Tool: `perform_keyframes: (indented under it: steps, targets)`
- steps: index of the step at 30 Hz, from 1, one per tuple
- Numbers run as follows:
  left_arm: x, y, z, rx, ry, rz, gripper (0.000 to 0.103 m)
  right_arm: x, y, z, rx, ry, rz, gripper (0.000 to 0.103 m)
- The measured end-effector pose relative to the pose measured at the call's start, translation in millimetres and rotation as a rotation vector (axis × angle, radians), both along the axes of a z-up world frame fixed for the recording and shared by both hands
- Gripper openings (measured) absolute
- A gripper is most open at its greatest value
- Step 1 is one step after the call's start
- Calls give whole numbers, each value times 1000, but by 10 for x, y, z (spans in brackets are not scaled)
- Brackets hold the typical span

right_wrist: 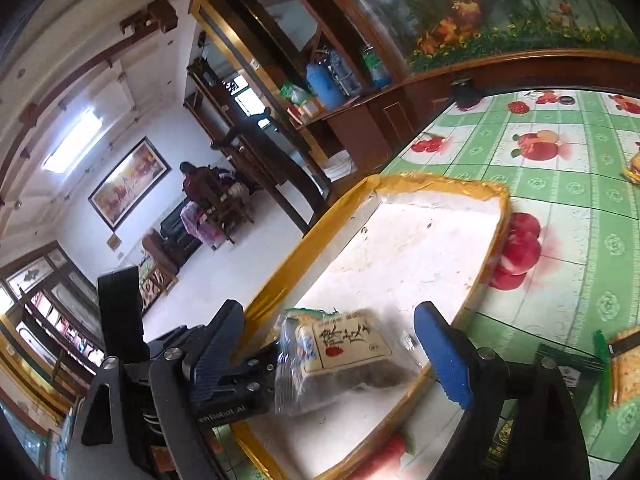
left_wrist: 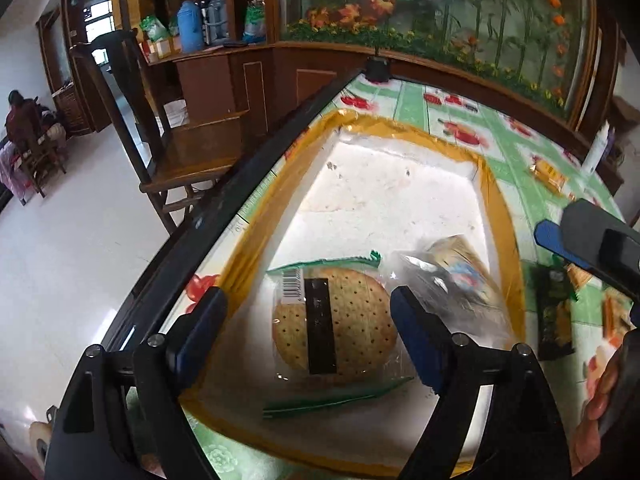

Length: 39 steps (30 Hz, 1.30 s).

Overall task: Organize snacks
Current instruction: 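Carry both packs to the white tray and release them inside, then move the left tool back to the dark green beef cracker bag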

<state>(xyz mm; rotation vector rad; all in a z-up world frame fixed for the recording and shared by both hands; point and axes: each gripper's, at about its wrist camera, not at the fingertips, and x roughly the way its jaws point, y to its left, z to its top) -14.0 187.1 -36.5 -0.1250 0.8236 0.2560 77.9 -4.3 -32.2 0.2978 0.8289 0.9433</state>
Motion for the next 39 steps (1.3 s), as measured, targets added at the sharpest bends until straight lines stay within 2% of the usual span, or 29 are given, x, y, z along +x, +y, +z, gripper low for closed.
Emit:
perform_keyframes:
  steps: [5, 12, 16, 22, 28, 39]
  targets:
    - [-130, -15, 227, 43, -67, 32, 88, -66, -256, 114, 59, 7, -35, 89]
    - [-258, -187, 502, 83, -150, 9, 93, -264, -817, 262, 57, -29, -130, 91]
    - [-256, -376, 563, 89, -164, -46, 103, -378, -1114, 266, 22, -48, -166, 91]
    - [-219, -626, 587, 100, -160, -98, 103, -565, -1568, 227, -38, -74, -221, 91]
    - [-249, -788, 597, 111, -158, -117, 103, -639, -1923, 179, -47, -71, -279, 91]
    - [-236, -1239, 605, 139, -154, -203, 103, -742, -2229, 165, -79, -89, -326, 91]
